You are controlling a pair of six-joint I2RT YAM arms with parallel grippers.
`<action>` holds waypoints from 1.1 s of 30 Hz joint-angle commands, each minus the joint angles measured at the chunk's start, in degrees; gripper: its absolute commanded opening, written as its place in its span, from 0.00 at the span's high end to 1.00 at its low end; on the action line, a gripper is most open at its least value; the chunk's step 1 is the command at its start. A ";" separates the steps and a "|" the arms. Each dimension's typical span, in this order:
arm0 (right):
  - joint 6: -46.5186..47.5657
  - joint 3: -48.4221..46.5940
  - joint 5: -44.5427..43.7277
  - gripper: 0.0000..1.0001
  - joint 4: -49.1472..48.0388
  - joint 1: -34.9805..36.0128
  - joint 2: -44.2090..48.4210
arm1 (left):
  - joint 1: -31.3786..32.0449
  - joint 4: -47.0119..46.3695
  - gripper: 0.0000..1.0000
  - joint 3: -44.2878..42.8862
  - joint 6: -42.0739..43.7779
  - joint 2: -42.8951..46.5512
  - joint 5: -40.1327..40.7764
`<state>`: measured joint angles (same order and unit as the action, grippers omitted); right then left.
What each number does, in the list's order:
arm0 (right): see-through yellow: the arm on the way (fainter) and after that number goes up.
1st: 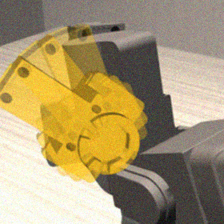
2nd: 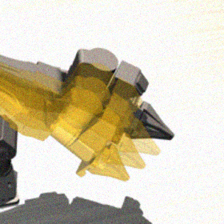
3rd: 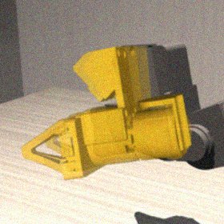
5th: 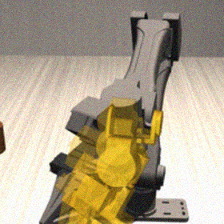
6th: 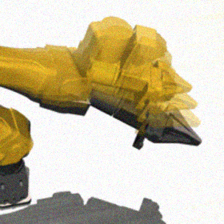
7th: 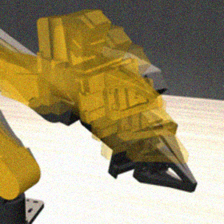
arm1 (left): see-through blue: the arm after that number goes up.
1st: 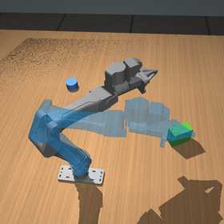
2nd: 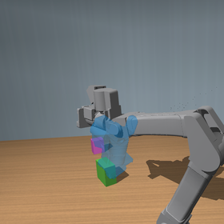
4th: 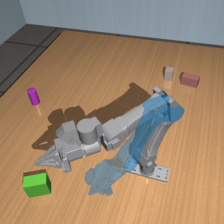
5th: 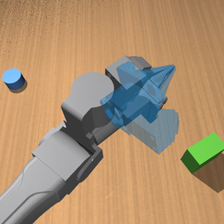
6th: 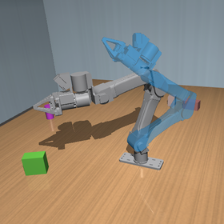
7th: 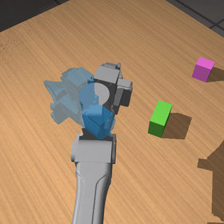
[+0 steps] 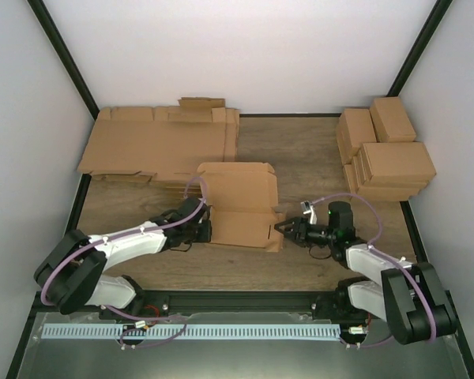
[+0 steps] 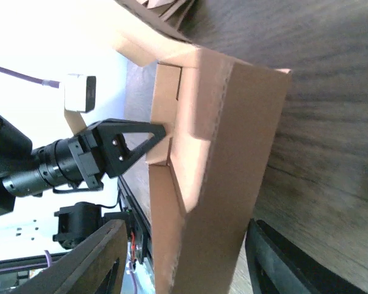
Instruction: Fold the paper box
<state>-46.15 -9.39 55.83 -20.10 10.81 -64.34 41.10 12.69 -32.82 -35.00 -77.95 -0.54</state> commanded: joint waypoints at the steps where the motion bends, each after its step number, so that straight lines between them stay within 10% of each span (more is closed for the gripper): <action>1: 4.97 -6.73 -3.67 0.48 7.83 2.80 -0.50 | 3.48 2.54 0.96 -3.01 -1.52 0.94 8.18; 14: 9.16 -15.15 -26.66 0.54 21.93 13.08 -6.01 | 14.49 13.99 0.96 -13.54 -7.01 -3.48 27.56; 33: 6.39 -23.40 -49.11 0.51 27.96 24.52 -16.17 | 19.06 16.37 0.96 -21.06 -12.37 -12.68 29.12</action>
<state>-39.88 -31.46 10.15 6.87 33.98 -80.09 58.94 31.86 -51.59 -46.39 -89.67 29.93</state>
